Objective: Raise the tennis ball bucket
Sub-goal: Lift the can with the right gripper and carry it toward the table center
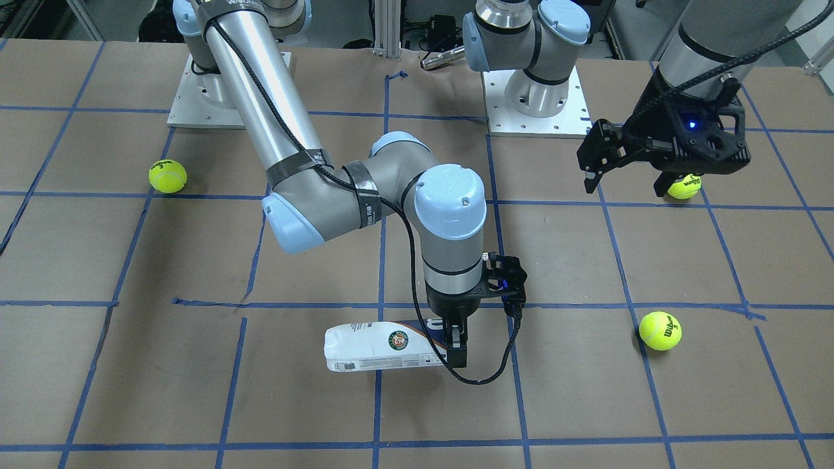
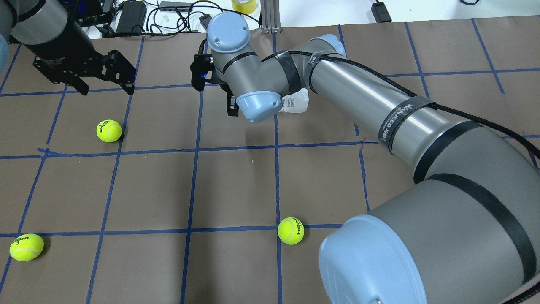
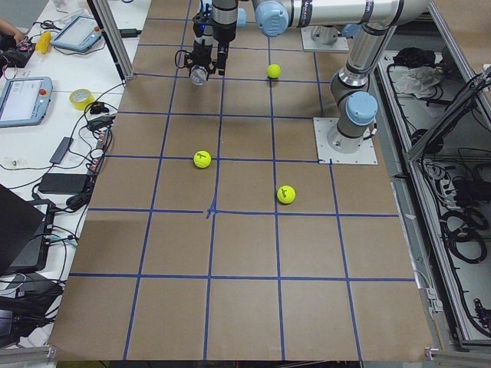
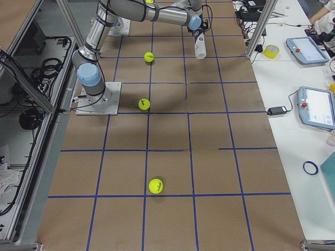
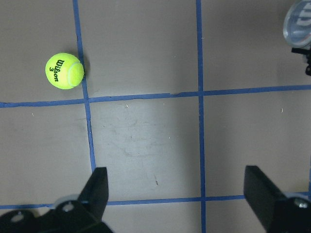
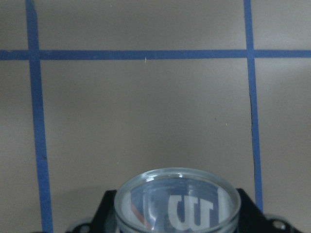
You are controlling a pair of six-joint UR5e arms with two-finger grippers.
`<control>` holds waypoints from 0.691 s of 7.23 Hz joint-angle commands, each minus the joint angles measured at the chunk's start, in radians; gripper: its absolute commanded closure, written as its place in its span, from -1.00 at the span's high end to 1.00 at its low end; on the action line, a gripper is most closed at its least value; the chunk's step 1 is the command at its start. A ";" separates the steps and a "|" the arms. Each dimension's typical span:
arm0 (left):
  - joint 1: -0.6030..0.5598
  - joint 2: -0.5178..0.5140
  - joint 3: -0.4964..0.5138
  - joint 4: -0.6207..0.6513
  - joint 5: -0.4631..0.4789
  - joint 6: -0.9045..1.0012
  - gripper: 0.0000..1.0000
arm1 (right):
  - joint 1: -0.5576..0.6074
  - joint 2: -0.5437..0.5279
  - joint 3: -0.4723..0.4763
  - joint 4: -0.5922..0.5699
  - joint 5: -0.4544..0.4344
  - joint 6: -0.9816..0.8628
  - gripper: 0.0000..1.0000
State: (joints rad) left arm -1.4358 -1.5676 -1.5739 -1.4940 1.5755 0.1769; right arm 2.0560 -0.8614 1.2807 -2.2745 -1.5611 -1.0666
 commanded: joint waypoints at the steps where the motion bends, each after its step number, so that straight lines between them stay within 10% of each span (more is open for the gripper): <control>1: 0.000 0.000 0.000 0.000 0.000 -0.001 1.00 | 0.010 0.002 0.047 -0.020 0.001 -0.003 -0.22; 2: 0.000 -0.002 0.000 0.000 0.004 -0.001 1.00 | 0.010 0.002 0.075 -0.026 -0.005 0.007 -0.19; 4: 0.003 -0.002 0.002 -0.011 0.003 -0.004 1.00 | 0.010 -0.004 0.077 -0.077 -0.013 0.096 0.99; 5: 0.003 -0.002 0.002 -0.012 0.003 -0.004 1.00 | 0.010 -0.013 0.077 -0.079 -0.016 0.111 1.00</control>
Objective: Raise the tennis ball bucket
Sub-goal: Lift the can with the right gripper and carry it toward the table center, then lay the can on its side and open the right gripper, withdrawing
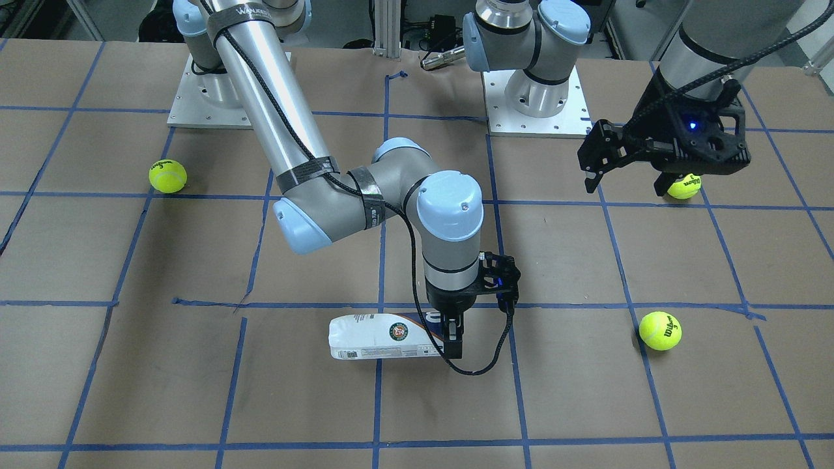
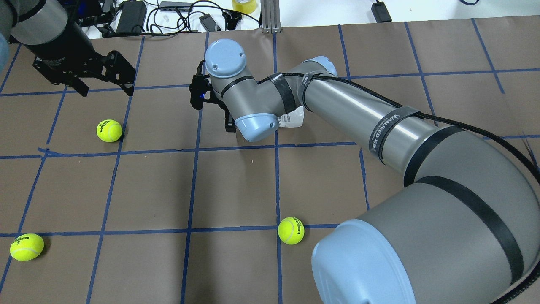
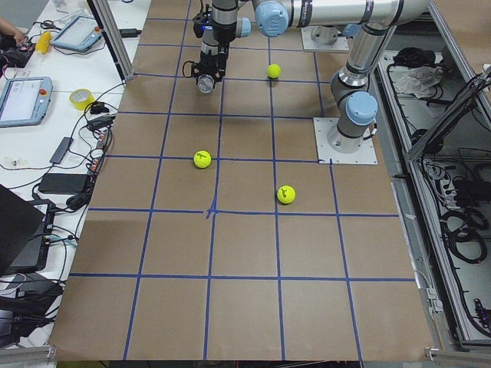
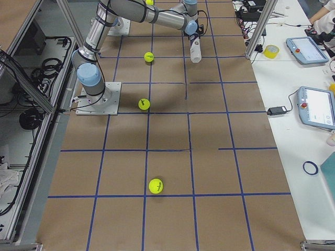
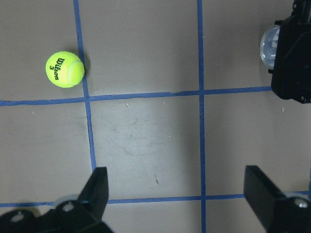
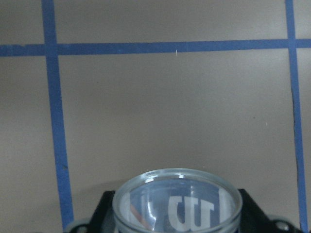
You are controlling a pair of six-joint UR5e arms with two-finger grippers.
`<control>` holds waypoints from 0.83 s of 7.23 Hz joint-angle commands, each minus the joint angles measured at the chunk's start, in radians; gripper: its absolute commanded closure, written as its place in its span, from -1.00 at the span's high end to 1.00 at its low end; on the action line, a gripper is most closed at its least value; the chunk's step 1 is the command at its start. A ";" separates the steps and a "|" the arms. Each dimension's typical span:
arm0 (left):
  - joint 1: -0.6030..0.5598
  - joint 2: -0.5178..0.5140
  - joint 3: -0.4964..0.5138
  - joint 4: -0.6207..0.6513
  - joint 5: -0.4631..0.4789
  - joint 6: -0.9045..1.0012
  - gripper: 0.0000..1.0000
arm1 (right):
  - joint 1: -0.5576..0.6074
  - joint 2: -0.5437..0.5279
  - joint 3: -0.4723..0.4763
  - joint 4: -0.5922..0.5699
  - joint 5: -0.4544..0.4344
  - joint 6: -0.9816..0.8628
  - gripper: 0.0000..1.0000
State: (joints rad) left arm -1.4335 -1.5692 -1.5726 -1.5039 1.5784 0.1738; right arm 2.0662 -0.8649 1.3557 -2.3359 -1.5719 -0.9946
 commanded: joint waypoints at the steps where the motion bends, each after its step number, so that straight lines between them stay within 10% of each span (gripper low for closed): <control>1: 0.002 -0.006 0.002 -0.002 0.015 0.000 1.00 | -0.020 -0.058 0.003 0.010 0.000 0.092 1.00; 6: -0.004 -0.116 -0.052 0.219 -0.194 -0.061 1.00 | -0.409 -0.458 -0.003 0.595 0.107 0.220 1.00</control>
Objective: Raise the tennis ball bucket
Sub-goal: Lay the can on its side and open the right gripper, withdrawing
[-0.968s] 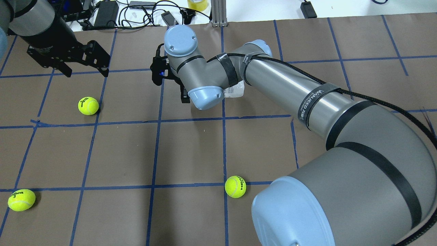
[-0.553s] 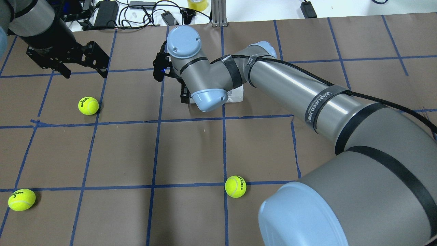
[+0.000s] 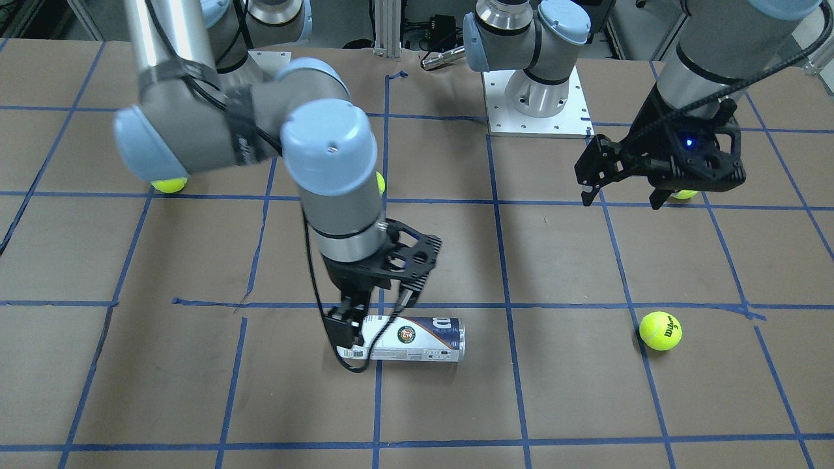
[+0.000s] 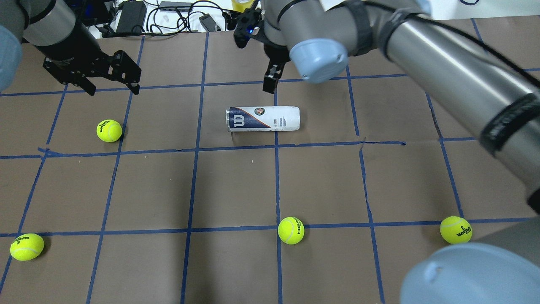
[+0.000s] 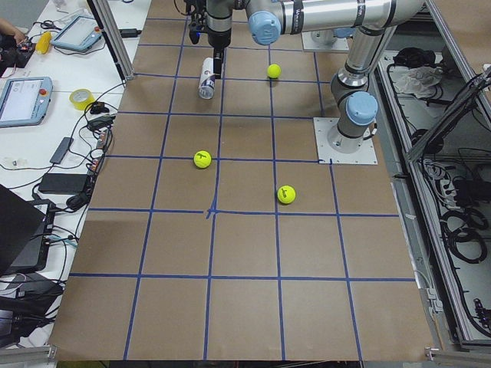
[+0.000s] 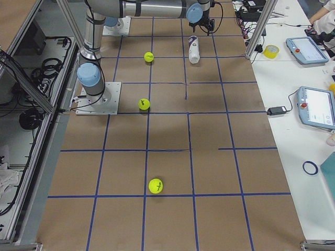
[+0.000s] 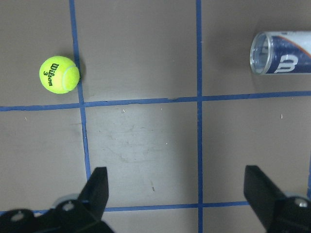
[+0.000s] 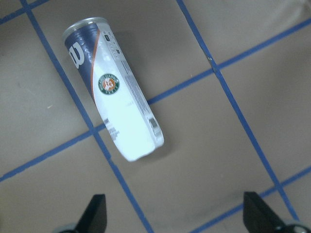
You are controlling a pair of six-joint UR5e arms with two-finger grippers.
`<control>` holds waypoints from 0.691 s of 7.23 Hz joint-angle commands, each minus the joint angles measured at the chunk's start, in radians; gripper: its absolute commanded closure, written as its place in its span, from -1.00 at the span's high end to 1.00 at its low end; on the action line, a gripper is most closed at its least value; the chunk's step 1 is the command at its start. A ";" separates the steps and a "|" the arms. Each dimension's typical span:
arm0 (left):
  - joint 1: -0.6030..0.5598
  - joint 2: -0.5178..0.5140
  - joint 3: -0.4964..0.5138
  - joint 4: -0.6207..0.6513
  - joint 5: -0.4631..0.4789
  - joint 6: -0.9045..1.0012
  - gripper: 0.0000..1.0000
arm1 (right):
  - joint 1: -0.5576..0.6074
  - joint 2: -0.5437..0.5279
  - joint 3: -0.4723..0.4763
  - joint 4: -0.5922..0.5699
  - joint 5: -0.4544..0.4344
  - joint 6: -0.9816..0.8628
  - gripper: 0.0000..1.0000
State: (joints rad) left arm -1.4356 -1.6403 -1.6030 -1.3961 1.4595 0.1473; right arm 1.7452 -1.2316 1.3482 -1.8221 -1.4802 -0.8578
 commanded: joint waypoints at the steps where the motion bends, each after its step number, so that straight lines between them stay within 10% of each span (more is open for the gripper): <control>1: -0.003 -0.093 -0.058 0.238 -0.185 -0.072 1.00 | -0.119 -0.136 0.006 0.143 -0.005 0.200 1.00; 5: -0.025 -0.281 -0.115 0.437 -0.411 -0.086 1.00 | -0.179 -0.192 0.012 0.195 -0.086 0.630 1.00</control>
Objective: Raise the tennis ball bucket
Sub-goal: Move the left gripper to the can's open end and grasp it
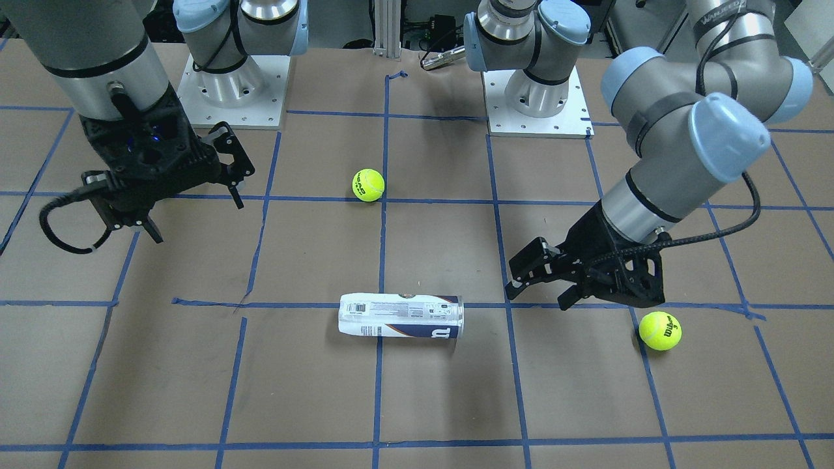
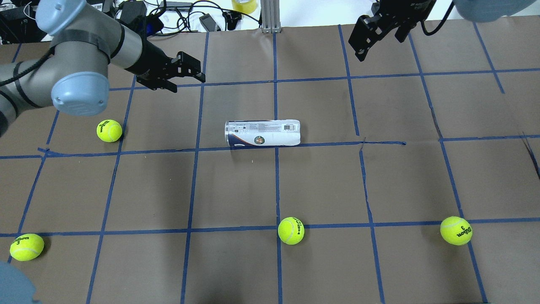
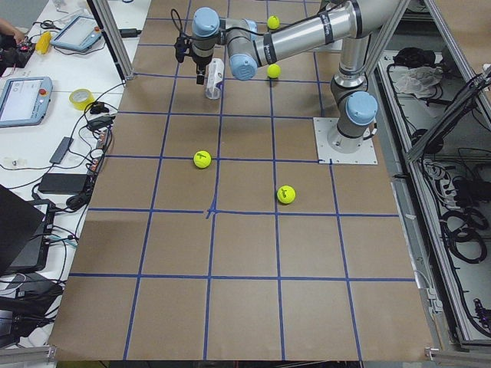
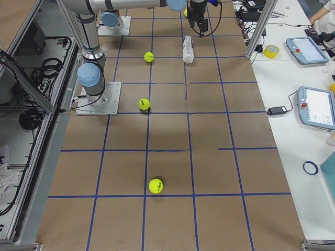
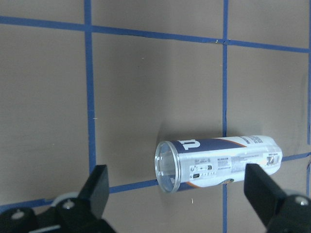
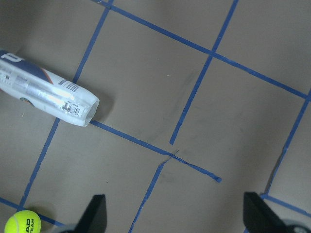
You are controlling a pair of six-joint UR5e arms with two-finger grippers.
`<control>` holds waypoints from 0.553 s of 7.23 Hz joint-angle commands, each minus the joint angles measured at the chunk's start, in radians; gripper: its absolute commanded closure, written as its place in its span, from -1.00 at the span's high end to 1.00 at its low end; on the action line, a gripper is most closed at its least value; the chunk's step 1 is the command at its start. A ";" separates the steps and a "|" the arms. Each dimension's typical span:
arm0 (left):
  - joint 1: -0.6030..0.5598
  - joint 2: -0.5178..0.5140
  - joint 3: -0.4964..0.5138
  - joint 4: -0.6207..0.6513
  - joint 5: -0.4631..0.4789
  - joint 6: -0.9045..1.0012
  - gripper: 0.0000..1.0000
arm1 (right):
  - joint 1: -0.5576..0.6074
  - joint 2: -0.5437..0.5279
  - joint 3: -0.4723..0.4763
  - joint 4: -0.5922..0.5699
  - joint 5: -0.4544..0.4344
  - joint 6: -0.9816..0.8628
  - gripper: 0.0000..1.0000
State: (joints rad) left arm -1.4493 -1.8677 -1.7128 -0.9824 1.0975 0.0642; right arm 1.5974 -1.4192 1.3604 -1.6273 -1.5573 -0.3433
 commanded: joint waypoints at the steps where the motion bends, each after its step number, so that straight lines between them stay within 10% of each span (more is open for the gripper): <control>1: -0.020 -0.089 -0.024 0.024 -0.080 -0.012 0.98 | -0.059 -0.007 0.002 0.029 -0.010 0.153 1.00; 4: -0.040 -0.180 -0.045 0.030 -0.110 -0.029 0.98 | -0.054 -0.046 0.003 0.061 -0.041 0.285 1.00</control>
State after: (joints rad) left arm -1.4806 -2.0146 -1.7542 -0.9570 0.9986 0.0372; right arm 1.5434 -1.4504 1.3660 -1.5702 -1.5758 -0.0960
